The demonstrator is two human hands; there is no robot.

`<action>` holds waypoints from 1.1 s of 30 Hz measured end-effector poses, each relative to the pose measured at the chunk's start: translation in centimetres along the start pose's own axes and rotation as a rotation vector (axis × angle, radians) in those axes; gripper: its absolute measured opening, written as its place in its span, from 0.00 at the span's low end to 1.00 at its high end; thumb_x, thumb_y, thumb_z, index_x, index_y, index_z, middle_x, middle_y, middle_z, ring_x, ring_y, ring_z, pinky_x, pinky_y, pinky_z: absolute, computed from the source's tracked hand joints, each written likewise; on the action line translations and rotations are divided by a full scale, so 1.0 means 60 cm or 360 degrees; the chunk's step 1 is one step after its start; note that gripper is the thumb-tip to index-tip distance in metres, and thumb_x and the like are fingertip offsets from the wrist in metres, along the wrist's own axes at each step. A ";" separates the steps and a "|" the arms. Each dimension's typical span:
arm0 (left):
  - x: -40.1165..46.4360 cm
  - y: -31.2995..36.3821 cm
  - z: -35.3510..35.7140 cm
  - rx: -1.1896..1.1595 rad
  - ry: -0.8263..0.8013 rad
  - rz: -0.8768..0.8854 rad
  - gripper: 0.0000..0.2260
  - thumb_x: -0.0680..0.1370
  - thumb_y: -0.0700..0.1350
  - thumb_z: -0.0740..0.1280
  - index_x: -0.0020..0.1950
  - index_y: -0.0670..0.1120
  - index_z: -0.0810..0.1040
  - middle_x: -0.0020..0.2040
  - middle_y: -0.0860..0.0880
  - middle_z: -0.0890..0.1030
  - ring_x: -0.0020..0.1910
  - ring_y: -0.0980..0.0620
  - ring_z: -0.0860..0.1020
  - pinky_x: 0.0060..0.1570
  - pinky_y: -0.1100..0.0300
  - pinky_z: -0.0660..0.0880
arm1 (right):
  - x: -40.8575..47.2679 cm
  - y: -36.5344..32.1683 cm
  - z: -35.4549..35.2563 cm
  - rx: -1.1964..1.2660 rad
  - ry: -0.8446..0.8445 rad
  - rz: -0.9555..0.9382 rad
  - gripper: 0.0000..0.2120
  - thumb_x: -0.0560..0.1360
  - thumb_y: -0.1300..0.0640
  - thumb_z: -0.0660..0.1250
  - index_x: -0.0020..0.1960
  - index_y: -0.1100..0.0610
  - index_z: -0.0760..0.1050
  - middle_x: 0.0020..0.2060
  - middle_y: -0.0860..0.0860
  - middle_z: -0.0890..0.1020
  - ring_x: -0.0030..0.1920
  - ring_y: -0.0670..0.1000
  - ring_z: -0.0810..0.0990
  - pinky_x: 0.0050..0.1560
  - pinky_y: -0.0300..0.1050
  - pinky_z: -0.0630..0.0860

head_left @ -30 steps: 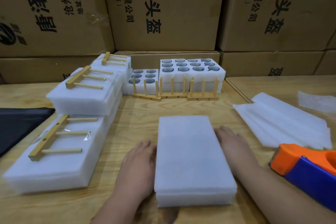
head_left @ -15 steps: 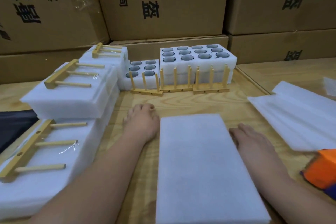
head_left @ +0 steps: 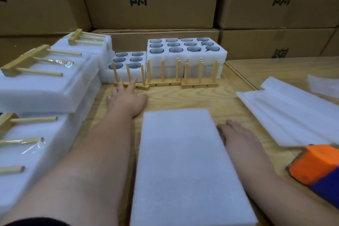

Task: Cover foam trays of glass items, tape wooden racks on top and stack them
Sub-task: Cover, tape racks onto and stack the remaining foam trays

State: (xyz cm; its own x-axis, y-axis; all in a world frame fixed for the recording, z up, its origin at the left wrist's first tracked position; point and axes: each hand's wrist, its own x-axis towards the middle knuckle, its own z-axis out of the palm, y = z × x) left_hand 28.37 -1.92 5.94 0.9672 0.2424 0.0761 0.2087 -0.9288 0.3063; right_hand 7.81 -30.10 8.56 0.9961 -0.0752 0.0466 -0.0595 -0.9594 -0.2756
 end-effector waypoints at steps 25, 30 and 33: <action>-0.108 -0.022 -0.013 -0.0171 0.0059 -0.0054 0.33 0.73 0.73 0.62 0.76 0.63 0.66 0.81 0.51 0.59 0.78 0.44 0.57 0.73 0.44 0.57 | 0.014 0.008 0.015 0.0035 0.0002 0.0031 0.15 0.81 0.48 0.56 0.65 0.49 0.73 0.73 0.51 0.68 0.73 0.53 0.65 0.74 0.54 0.61; -0.134 -0.037 -0.012 -0.0332 0.0186 -0.0006 0.24 0.76 0.65 0.65 0.69 0.57 0.78 0.80 0.55 0.63 0.77 0.47 0.62 0.74 0.46 0.62 | 0.014 0.009 0.015 0.0037 0.0009 0.0023 0.15 0.82 0.48 0.57 0.65 0.50 0.73 0.75 0.52 0.67 0.76 0.52 0.62 0.76 0.53 0.59; -0.155 -0.041 -0.016 -0.0546 0.0213 0.0053 0.22 0.73 0.62 0.70 0.64 0.54 0.82 0.76 0.53 0.68 0.75 0.49 0.67 0.73 0.48 0.65 | 0.014 0.012 0.016 0.0049 0.0015 0.0014 0.16 0.82 0.48 0.57 0.67 0.49 0.73 0.77 0.51 0.65 0.78 0.51 0.59 0.77 0.51 0.56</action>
State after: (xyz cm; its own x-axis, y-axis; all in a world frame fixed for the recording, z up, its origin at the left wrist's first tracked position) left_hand 18.76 -1.62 5.37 0.9403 0.2694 0.2081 0.0948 -0.7944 0.5999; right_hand 8.69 -30.57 7.48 0.9949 -0.0862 0.0532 -0.0660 -0.9500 -0.3053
